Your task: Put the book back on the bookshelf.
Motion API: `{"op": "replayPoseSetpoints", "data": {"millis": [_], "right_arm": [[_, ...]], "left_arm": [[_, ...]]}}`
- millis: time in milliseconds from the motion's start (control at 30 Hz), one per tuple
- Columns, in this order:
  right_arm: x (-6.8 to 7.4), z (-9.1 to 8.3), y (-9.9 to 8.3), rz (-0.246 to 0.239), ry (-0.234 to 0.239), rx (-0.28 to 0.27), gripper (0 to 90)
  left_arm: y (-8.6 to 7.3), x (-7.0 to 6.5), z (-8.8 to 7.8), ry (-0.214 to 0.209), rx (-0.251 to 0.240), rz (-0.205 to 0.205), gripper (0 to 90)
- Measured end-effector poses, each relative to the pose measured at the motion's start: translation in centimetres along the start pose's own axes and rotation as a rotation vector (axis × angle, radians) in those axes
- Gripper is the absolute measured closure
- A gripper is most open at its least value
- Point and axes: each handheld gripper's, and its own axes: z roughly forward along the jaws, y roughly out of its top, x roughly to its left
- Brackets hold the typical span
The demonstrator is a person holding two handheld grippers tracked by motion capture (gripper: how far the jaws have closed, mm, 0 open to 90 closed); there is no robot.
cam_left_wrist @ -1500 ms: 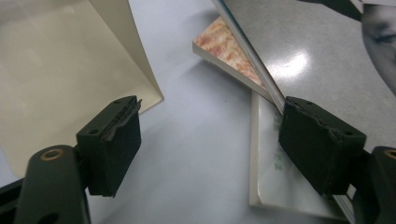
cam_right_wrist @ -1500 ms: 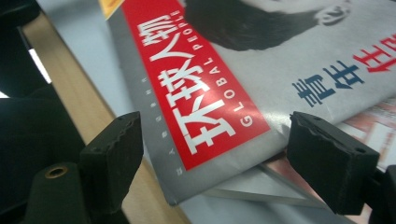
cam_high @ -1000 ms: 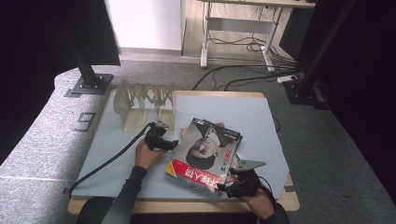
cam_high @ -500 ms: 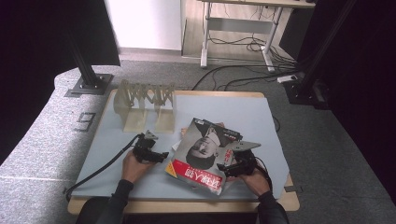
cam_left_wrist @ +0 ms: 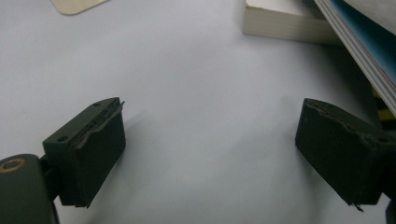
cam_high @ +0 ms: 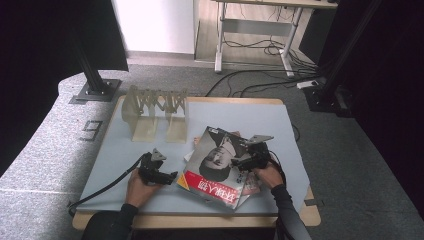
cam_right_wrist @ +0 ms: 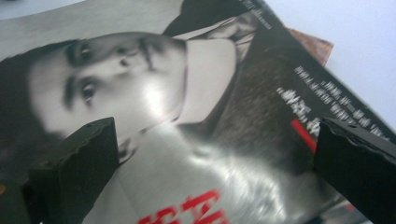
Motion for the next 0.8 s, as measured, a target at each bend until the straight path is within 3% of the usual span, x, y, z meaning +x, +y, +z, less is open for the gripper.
{"op": "replayPoseSetpoints", "data": {"millis": [100, 500, 733, 800], "right_arm": [[-0.7, 0.5, 0.4, 0.002, -0.004, 0.001, 0.0], [-2.5, 1.6, 1.3, 0.007, -0.017, 0.004, 0.0], [-2.9, 2.0, 1.6, 0.013, -0.019, 0.001, 0.0], [-3.1, 2.0, 1.7, 0.016, -0.016, 0.0, 0.0]], "left_arm": [[-0.4, -0.3, -0.5, 0.001, 0.006, 0.0, 8.9], [-2.4, -2.4, -2.9, -0.075, 0.017, 0.04, 7.1], [-3.0, -3.0, -3.5, -0.192, -0.039, -0.007, 5.4], [-3.1, -3.1, -3.5, -0.201, -0.044, -0.008, 5.4]]}}
